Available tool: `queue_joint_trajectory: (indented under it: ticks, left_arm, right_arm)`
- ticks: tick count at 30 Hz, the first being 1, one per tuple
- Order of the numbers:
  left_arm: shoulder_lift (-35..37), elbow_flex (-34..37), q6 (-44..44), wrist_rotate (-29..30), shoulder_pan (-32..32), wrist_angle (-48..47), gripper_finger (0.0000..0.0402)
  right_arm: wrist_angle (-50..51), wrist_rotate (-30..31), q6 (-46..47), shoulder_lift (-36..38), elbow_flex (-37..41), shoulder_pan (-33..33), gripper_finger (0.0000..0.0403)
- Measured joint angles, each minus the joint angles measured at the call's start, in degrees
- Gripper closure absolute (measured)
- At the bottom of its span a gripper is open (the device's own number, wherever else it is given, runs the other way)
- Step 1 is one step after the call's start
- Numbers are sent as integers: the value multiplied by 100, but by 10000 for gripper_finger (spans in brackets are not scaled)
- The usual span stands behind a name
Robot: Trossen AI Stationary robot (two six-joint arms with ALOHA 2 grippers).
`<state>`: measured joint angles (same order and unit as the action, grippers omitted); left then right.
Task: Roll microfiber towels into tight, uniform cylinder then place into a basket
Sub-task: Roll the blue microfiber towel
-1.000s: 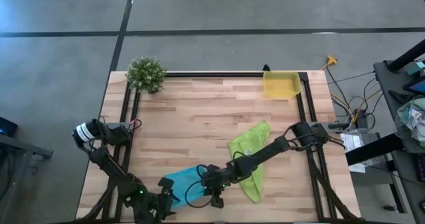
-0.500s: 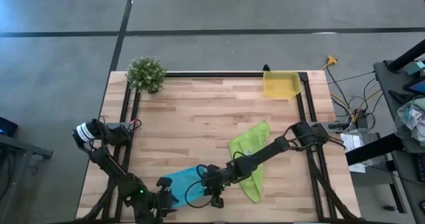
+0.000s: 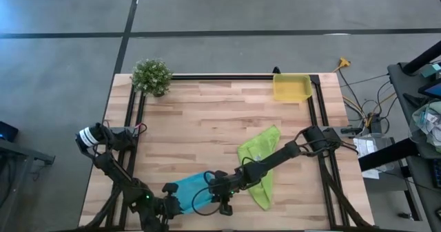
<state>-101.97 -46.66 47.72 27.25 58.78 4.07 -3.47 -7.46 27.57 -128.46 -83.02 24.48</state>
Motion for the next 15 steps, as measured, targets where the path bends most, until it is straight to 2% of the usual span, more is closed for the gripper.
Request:
queue_joint_trajectory:
  ticks: [6,15]
  left_arm:
    - [0,27,-3,-68,34,123,400]
    - [0,55,-157,-141,118,300,401]
  right_arm:
    - [-8,7,-437,30,0,45,356]
    - [-41,53,-1129,284,-17,166,272]
